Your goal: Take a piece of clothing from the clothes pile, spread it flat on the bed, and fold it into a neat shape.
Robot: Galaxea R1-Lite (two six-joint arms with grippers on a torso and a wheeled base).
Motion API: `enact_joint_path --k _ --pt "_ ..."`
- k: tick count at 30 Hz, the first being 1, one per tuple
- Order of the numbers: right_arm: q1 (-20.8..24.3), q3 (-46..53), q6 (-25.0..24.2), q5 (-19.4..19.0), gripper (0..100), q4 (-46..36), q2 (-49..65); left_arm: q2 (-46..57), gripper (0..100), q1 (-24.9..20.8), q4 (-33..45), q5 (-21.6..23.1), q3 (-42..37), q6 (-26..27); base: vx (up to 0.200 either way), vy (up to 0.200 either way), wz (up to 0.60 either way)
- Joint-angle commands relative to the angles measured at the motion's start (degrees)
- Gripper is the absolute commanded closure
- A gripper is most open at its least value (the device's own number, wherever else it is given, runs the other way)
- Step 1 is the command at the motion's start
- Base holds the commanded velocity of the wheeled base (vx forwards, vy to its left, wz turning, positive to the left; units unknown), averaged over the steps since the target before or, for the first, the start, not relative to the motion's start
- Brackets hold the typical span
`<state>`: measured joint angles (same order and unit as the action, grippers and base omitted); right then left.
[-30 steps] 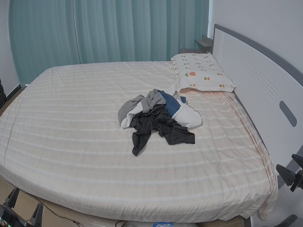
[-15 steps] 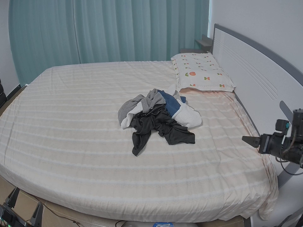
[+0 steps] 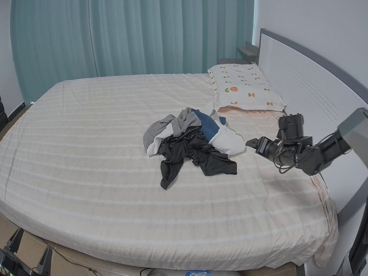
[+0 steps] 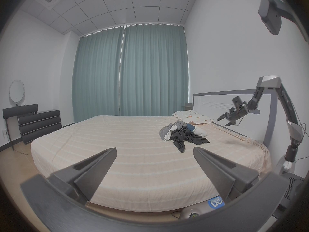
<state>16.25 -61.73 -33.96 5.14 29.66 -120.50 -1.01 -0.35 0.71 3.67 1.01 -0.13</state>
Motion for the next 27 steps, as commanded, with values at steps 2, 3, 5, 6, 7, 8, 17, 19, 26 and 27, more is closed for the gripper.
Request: enact_joint_path --k 2,3,5,6,7,8,17,19,26,27 --pt "5.8 -18.8 -8.0 3.0 0 -7.6 -21.0 0.0 0 0.0 0.0 0.0 -0.9 0.0 0.000 0.000 0.00" --pt "5.9 -19.7 -8.0 3.4 0 -7.9 -21.6 0.0 0 0.0 0.0 0.0 -0.9 0.0 0.000 0.000 0.00" --pt "6.2 -21.2 -8.0 4.6 0 -8.7 -23.0 0.0 0 0.0 0.0 0.0 -0.9 0.0 0.000 0.000 0.00" --pt "6.3 -22.2 -8.1 5.3 0 -8.9 -23.9 0.0 0 0.0 0.0 0.0 -0.9 0.0 0.000 0.000 0.00" --pt "6.2 -22.6 -8.2 5.5 0 -8.9 -24.3 0.0 0 0.0 0.0 0.0 -0.9 0.0 0.000 0.000 0.00" --pt "6.2 -23.7 -8.7 5.7 0 -8.9 -25.7 0.0 0 0.0 0.0 0.0 -0.9 0.0 0.000 0.000 0.00" --pt "6.8 -31.0 -9.5 9.3 0 -8.5 -32.7 0.0 0 0.0 0.0 0.0 -0.9 0.0 0.000 0.000 0.00" --pt "6.7 -32.7 -9.6 9.6 0 -8.7 -33.4 0.0 0 0.0 0.0 0.0 -0.9 0.0 0.000 0.000 0.00" --pt "7.2 -38.8 -11.1 10.1 0 -8.1 -37.2 0.0 0 0.0 0.0 0.0 -0.9 0.0 0.000 0.000 0.00" --pt "7.2 -39.9 -11.2 10.3 0 -8.1 -37.6 0.0 0 0.0 0.0 0.0 -0.9 0.0 0.000 0.000 0.00"
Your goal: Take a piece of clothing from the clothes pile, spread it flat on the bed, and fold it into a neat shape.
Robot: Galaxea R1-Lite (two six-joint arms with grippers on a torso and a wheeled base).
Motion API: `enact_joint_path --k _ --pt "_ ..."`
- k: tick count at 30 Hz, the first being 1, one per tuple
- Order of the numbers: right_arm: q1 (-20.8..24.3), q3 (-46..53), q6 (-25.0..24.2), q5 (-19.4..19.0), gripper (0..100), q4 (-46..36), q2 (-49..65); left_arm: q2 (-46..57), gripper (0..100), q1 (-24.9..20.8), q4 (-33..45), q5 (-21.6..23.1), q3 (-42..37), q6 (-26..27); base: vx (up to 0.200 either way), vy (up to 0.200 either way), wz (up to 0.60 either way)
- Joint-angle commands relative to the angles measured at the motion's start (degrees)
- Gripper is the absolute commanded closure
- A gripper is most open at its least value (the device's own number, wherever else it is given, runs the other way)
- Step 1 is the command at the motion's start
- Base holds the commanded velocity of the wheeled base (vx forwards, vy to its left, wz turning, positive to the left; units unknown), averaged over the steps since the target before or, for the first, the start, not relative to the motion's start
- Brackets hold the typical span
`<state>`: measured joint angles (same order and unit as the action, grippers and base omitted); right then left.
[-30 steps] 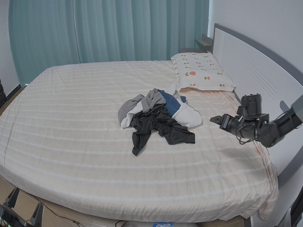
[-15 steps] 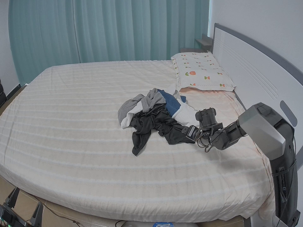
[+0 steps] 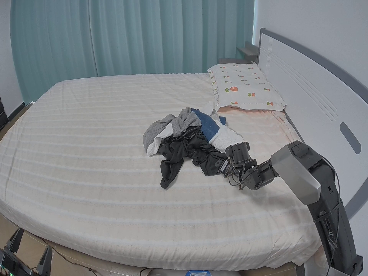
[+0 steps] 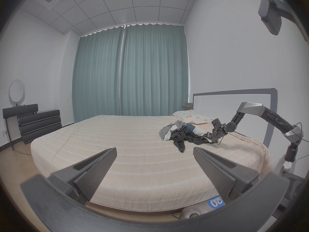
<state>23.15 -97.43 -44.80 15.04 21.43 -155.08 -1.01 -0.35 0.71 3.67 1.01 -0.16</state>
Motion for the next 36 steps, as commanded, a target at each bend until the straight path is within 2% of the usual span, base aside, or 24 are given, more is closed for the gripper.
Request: enact_joint_path --k 1,4,10,11,20,24,28,29,30,31,34,35,36 --pt "0.3 -5.7 -0.4 1.4 0 0.0 -3.9 0.0 0 0.0 0.0 0.0 -0.9 0.0 0.000 0.000 0.00" --pt "0.3 -8.1 -0.4 3.1 0 -0.4 -5.9 0.0 0 0.0 0.0 0.0 -0.9 0.0 0.000 0.000 0.00" --pt "0.3 -10.4 -0.4 3.2 0 -1.0 -7.1 0.0 0 0.0 0.0 0.0 -0.9 0.0 0.000 0.000 0.00" --pt "0.3 -10.4 -0.4 3.2 100 -1.0 -7.1 0.0 0 0.0 0.0 0.0 -0.9 0.0 0.000 0.000 0.00" --pt "0.9 -8.2 -0.3 3.3 100 -0.2 -5.0 0.0 0 0.0 0.0 0.0 -0.9 -0.1 0.000 0.000 0.00" --pt "1.0 -0.1 -0.6 3.2 100 1.2 1.1 0.0 0 0.0 0.0 0.0 -0.9 -0.1 0.000 0.000 0.00" --pt "1.1 12.2 -1.7 1.2 100 7.8 9.5 0.0 0 0.0 0.0 0.0 -0.9 -0.1 0.000 0.000 0.00" --pt "1.5 20.4 -2.0 -1.2 100 12.2 14.4 0.0 0 0.0 0.0 0.0 -0.9 -0.2 0.000 0.000 0.00" --pt "1.5 21.1 -2.0 -1.4 100 12.6 14.8 0.0 0 0.0 0.0 0.0 -0.8 -0.2 0.000 0.000 0.00" --pt "2.3 31.2 -2.1 -4.4 100 17.8 20.2 0.0 0 0.0 0.0 0.0 -0.9 -0.2 0.000 0.000 0.00" --pt "3.2 45.0 -2.3 -7.9 100 27.4 27.5 0.0 0 0.0 0.0 0.0 -0.9 -0.2 0.000 0.000 0.00" --pt "3.2 45.0 -2.3 -7.9 100 27.4 27.5 0.0 0 0.0 0.0 0.0 -0.9 -0.2 0.000 0.000 0.00" --pt "4.0 55.6 -2.3 -10.5 100 35.1 33.4 0.0 0 0.0 0.0 0.0 -0.8 -0.3 0.000 0.000 0.00"
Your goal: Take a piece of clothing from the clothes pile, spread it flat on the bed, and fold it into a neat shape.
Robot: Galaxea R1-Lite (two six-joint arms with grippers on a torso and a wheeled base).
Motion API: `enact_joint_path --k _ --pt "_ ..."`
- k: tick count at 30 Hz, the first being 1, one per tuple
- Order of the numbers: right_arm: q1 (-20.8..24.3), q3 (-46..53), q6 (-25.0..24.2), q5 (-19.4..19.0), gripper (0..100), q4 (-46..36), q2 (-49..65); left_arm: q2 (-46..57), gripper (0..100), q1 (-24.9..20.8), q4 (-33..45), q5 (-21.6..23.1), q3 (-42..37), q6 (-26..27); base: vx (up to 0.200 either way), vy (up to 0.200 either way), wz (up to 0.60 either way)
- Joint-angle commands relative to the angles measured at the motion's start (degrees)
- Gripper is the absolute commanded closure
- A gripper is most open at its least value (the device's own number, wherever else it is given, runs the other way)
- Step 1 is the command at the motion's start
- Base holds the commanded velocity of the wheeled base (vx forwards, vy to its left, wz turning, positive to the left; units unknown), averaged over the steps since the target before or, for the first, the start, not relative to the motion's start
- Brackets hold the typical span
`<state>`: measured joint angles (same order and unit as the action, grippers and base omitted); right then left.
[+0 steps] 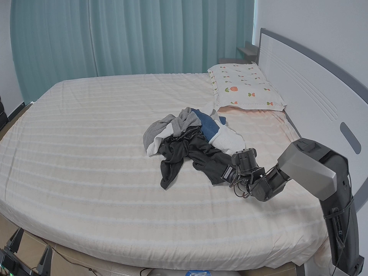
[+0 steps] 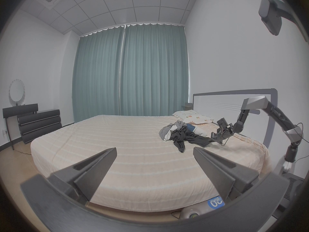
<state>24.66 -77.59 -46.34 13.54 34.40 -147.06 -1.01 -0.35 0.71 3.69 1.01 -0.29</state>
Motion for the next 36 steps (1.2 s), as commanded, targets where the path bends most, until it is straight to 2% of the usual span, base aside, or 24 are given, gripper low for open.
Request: enact_joint_path --k 1,2,3,4,7,12,15,24,28,29,32,33,36 --pt "2.7 38.2 -0.8 -9.8 100 23.7 26.9 0.0 0 0.0 0.0 0.0 -0.9 -0.1 0.000 0.000 0.00" --pt "2.8 38.9 -0.8 -9.9 100 24.0 27.3 0.0 0 0.0 0.0 0.0 -0.9 -0.1 0.000 0.000 0.00" --pt "3.5 45.8 -0.8 -13.1 100 27.9 32.2 0.0 0 0.0 0.0 0.0 -0.8 -0.1 0.000 0.000 0.00" --pt "3.8 48.7 -0.8 -14.4 100 29.2 34.9 0.0 0 0.0 0.0 0.0 -0.9 -0.2 0.000 0.000 0.00" --pt "3.9 54.4 -0.8 -16.7 100 31.1 42.6 0.0 0 0.0 0.0 0.0 -0.9 0.1 0.000 0.000 0.00" --pt "3.9 59.0 -0.7 -22.4 100 30.5 50.3 0.0 0 0.0 0.0 -0.4 -0.9 0.5 0.000 0.000 0.00" --pt "4.3 59.4 -0.6 -24.3 100 30.4 52.8 0.0 0 0.0 0.0 -0.4 -0.9 0.6 0.000 0.000 0.00" --pt "5.8 58.8 0.2 -24.4 100 30.0 59.5 0.0 0 0.0 -0.1 -0.2 -0.9 1.5 0.000 0.000 0.00" --pt "6.6 59.6 0.2 -24.5 100 28.6 59.0 0.0 0 0.0 -0.6 0.1 -0.7 3.2 0.000 0.000 0.00" --pt "7.2 59.7 0.2 -24.5 100 28.4 58.5 -0.7 0 -0.1 -1.6 -0.1 1.2 2.7 0.000 0.000 0.00" --pt "8.8 59.8 0.1 -24.5 100 28.5 57.0 -10.7 0 -0.7 -3.3 0.4 14.8 -3.4 0.000 0.000 0.00" --pt "9.4 59.8 0.1 -24.5 100 28.5 56.5 -13.6 0 -1.0 -3.1 1.2 16.1 -4.2 0.000 0.000 0.00" --pt "10.7 59.9 0.1 -24.1 100 29.0 55.0 -19.1 0 -1.8 -3.1 7.7 16.5 -0.6 0.000 0.000 0.00"
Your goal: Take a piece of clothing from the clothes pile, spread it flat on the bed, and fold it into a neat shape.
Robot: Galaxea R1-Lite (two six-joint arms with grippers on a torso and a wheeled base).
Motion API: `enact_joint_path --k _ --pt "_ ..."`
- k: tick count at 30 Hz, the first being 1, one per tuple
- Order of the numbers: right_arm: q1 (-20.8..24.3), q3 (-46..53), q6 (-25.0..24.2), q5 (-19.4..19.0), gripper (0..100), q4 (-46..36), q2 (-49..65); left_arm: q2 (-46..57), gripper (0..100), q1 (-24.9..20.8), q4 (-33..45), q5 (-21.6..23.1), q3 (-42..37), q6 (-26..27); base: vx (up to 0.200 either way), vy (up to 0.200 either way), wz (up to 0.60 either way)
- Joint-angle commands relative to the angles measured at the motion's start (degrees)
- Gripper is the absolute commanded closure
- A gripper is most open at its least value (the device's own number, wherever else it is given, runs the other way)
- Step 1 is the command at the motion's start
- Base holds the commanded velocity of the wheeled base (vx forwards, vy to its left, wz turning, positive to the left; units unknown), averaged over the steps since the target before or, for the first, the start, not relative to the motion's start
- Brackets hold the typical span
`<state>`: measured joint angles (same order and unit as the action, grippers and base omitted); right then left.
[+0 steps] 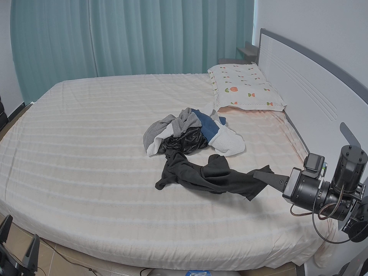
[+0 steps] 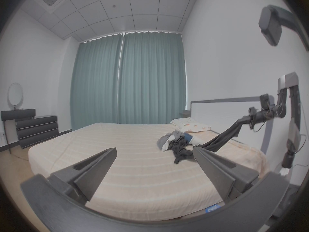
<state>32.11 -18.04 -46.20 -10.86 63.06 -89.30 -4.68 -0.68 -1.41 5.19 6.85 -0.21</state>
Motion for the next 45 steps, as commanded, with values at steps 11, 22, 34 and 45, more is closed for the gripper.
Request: enact_joint_path --k 11,22,34,45 --pt "3.4 0.1 0.1 0.7 100 0.6 -3.6 -50.9 0 -8.5 -3.7 15.9 10.0 5.3 0.000 0.000 0.00" --pt "3.8 -0.2 0.1 1.1 100 0.6 -1.7 -73.1 0 -18.7 -18.8 10.8 10.6 5.1 0.000 0.000 0.00" --pt "5.8 -0.6 0.2 3.0 100 0.3 0.0 -99.0 0 -32.5 -40.9 -4.1 18.1 -3.0 0.000 0.000 0.00" --pt "6.7 -6.0 1.4 3.1 100 -6.6 5.2 -116.0 0 -36.8 -58.7 -10.8 26.5 -2.9 0.000 0.000 0.00"
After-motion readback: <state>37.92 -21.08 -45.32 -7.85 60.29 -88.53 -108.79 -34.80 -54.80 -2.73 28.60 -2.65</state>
